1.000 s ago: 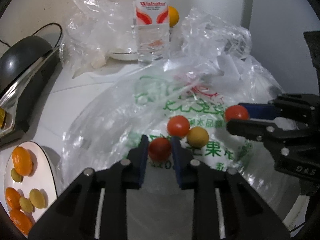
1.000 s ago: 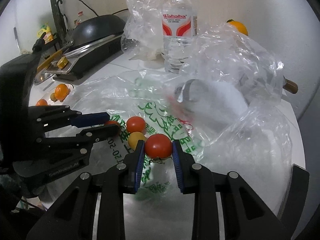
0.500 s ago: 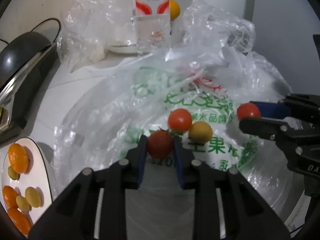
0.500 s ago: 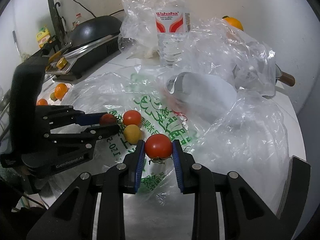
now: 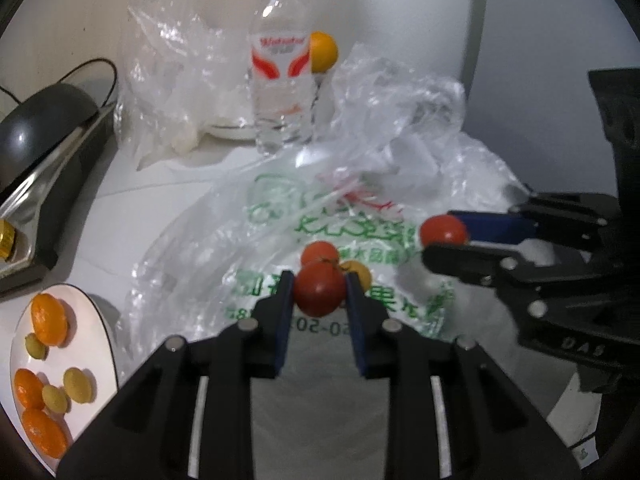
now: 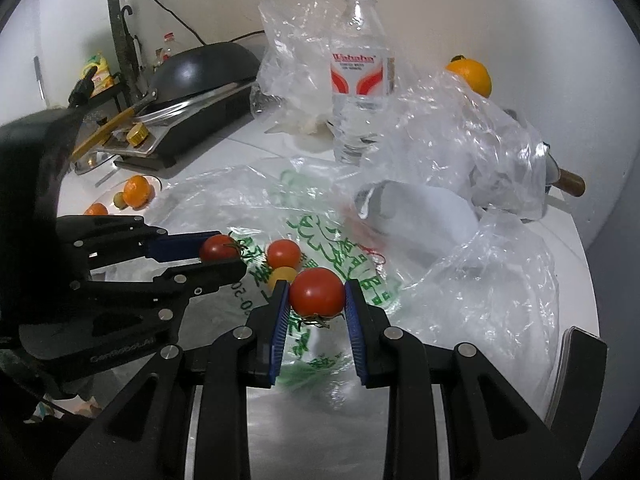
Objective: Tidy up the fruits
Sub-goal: 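Carry the tomato toward the plate with the right tool while the left tool carries its tomato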
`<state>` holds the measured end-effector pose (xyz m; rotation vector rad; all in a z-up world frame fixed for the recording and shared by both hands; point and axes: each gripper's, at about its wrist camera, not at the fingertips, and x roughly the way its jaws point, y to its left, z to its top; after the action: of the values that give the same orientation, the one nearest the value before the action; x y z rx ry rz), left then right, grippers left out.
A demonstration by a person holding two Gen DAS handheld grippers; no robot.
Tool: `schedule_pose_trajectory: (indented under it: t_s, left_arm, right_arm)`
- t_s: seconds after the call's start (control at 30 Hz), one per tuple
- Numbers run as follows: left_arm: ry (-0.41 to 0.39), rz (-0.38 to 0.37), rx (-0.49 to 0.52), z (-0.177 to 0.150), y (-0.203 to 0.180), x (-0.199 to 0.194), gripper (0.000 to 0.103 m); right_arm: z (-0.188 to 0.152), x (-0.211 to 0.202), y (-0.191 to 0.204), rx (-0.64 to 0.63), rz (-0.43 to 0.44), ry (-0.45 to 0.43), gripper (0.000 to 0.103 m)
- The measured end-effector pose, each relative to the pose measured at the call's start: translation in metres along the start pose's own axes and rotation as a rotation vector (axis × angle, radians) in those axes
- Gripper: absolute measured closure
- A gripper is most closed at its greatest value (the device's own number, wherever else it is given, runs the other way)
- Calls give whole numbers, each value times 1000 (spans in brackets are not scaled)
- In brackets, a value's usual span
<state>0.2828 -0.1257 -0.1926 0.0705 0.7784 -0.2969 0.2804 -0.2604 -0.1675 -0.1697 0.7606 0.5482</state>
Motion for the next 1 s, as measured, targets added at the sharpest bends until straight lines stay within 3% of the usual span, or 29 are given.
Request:
schedule_pose_trajectory:
  t_s: [0.23, 1.0]
  left_arm:
    - [-42, -9, -3, 0, 0, -24, 77]
    - [-123, 44, -41, -23, 51, -86, 77]
  right_arm:
    - [6, -9, 14, -24, -11, -17, 74]
    - [26, -17, 80, -88, 6, -52, 74]
